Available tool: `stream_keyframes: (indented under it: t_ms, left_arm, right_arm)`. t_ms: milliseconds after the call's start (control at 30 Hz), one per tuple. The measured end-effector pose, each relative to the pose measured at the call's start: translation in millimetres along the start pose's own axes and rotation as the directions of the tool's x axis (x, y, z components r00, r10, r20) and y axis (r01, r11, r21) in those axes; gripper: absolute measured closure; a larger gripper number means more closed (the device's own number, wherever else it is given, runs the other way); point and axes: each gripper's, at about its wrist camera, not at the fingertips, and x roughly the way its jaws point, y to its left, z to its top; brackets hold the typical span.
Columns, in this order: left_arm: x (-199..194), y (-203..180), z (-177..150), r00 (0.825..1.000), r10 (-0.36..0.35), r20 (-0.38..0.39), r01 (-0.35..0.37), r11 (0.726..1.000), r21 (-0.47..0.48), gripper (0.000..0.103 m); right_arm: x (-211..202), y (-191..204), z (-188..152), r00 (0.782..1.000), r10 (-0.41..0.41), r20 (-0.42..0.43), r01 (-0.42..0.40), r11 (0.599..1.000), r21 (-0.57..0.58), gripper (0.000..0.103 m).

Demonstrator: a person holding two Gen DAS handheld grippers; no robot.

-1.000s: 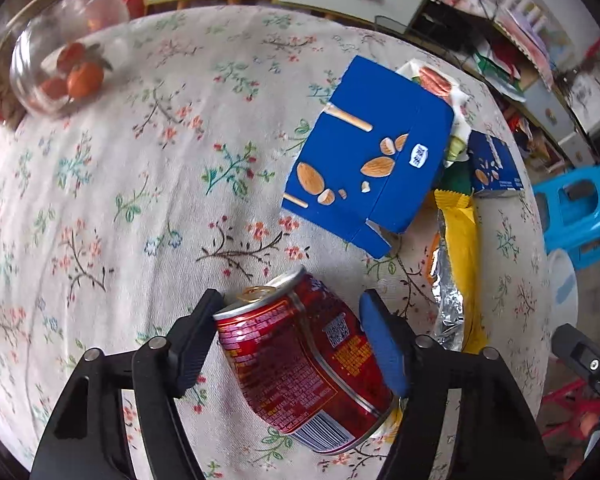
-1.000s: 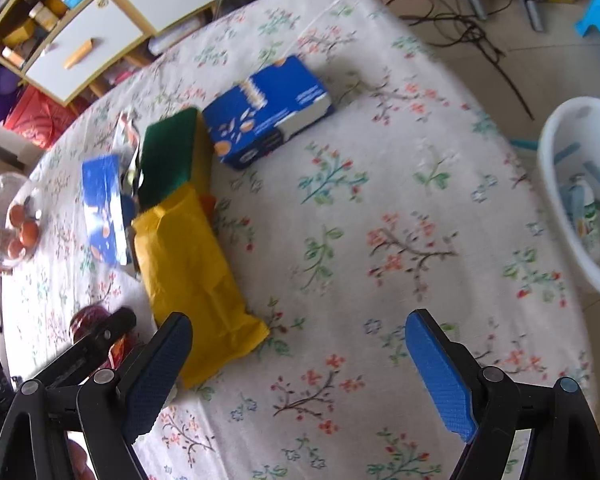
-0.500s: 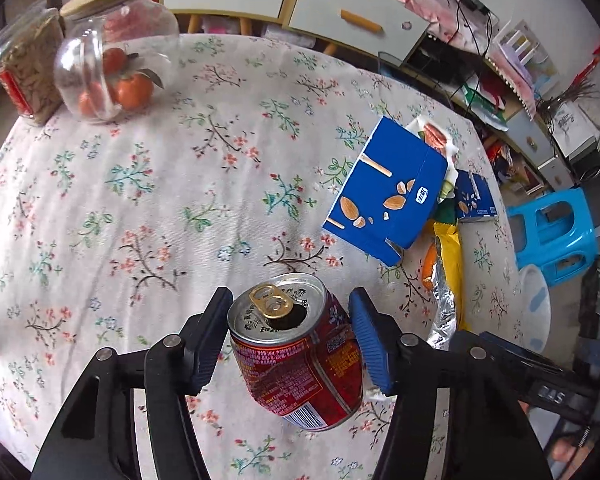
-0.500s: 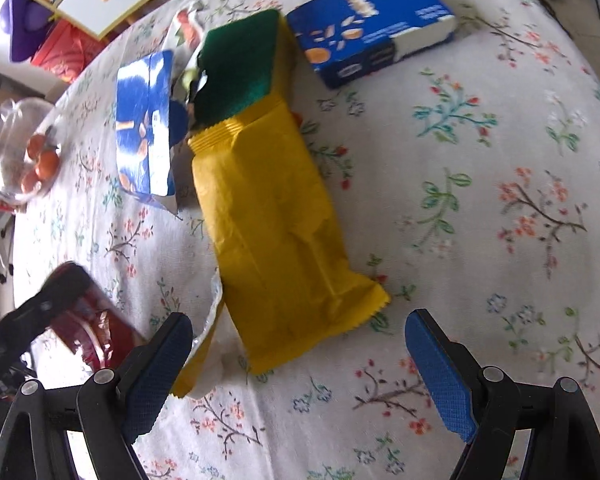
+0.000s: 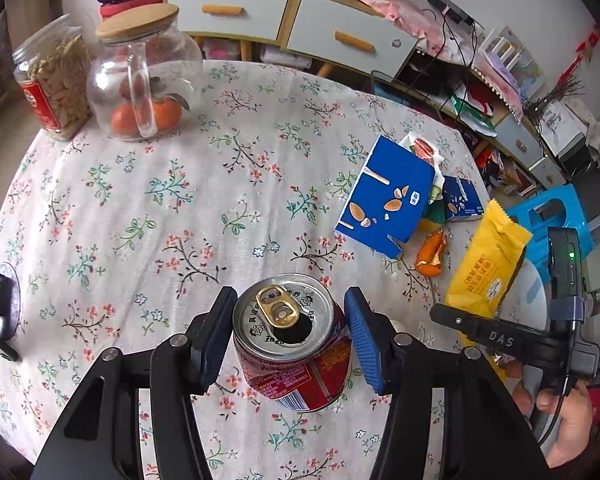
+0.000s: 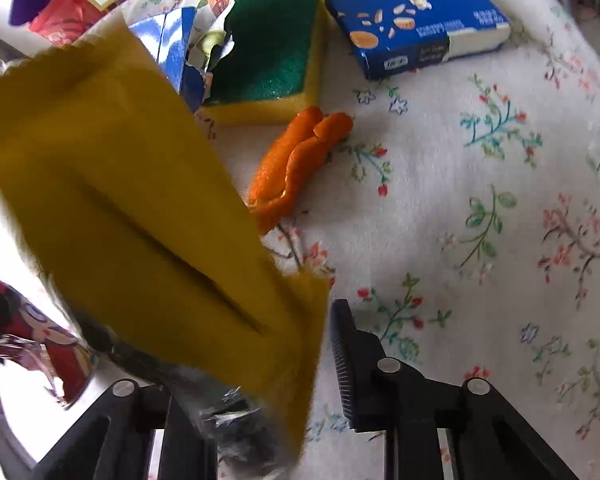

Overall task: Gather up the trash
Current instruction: 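Grasp the yellow snack wrapper with the right tool while the left tool holds the red can, then drop the yellow wrapper into the bin with the right tool while the left tool drops the red can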

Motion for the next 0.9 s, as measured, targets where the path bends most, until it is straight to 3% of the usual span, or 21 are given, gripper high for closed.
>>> stream_keyframes:
  t_ms: [267,533,600,767,900]
  left_arm:
    - [-16.3,0.6,-0.2,0.999,-0.027,0.037,0.028,0.999,-0.023,0.045]
    - [-19.5,-30.7,-6.8,0.997,-0.071,0.042,0.07,0.997,0.014,0.045]
    - [-17.9,-42.8,-9.3,0.996,-0.081,0.038,0.08,0.996,0.032,0.045]
    - [-12.0,-71.0,-14.4,0.994,-0.11,0.017,0.109,0.991,0.072,0.046]
    - [-5.1,-97.2,-19.4,0.991,-0.132,-0.003,0.132,0.985,0.111,0.045]
  right_arm:
    - [-36.2,-21.4,-4.6,0.994,0.085,0.064,-0.087,0.995,0.037,0.082]
    - [-70.8,-61.3,-9.4,0.986,0.091,0.138,-0.105,0.99,0.098,0.082]
    - [-73.6,-68.9,-5.8,0.985,0.08,0.15,-0.099,0.987,0.125,0.082]
    - [-97.2,-131.0,-9.1,0.981,0.042,0.187,-0.086,0.968,0.234,0.082]
    - [-116.7,-189.3,-15.3,0.976,-0.059,0.211,-0.016,0.942,0.334,0.082]
